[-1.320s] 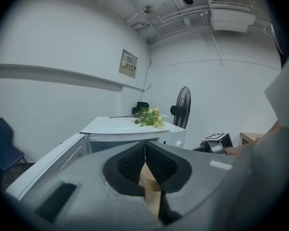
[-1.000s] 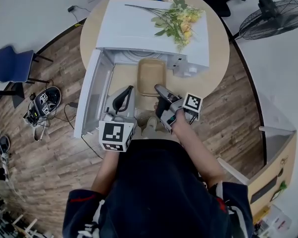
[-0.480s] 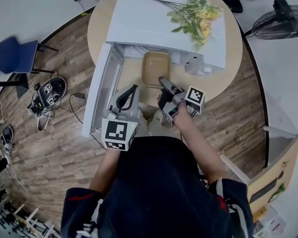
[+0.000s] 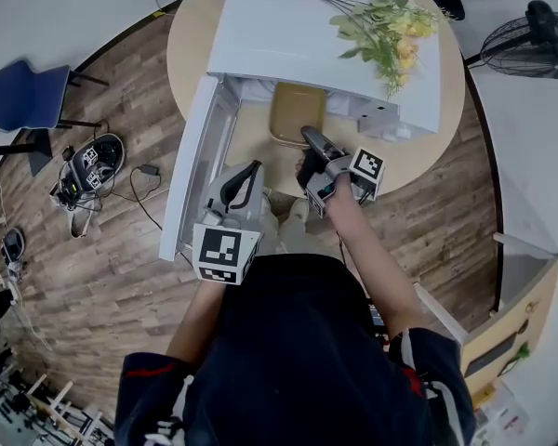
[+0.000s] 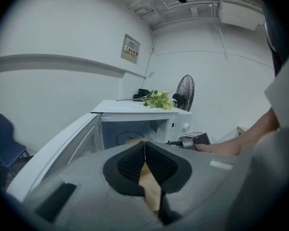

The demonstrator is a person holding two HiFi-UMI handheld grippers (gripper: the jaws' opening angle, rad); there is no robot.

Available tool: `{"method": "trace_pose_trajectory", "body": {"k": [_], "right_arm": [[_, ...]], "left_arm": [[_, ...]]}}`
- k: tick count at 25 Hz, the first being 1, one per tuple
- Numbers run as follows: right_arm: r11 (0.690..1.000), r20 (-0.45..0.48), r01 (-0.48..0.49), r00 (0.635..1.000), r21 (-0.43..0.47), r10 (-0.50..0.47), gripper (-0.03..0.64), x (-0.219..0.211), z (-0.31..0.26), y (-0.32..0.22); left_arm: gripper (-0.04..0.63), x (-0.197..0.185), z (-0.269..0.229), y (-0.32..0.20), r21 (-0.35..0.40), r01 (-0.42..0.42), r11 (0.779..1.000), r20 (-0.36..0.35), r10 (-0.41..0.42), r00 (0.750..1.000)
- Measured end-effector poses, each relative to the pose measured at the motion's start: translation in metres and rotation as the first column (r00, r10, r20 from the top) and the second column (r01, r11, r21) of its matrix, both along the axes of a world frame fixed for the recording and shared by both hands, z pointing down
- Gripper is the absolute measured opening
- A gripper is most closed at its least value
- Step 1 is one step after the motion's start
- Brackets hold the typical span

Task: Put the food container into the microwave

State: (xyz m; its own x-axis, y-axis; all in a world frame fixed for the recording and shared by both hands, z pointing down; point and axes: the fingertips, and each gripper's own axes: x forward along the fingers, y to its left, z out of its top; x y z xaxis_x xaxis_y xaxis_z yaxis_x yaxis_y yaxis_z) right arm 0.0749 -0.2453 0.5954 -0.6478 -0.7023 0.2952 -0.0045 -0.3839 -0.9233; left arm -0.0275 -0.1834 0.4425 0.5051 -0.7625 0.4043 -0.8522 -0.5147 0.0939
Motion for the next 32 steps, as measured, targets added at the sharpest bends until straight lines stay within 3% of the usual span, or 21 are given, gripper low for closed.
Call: {"method": "trace_pose_trajectory", "body": {"k": [7,32], "right_arm": [[1.0,0.002,-0.026,1.0,0.016,0.026,0.23,-0.002,0.007,-0.02],[0.992,-0.041,-0.123,0.991,0.039,0.124,0.233,0.003,0.03,-0.074]], "left_arm": [[0.018,-0.002,-0.002,-0.008,-0.017,0.014,1.0,-0.054,-0.015,0.998],[0.018,-0.006,0.016,-0.01,-0.048,0.013,0.999,-0.024,-0.014,1.0]]}}
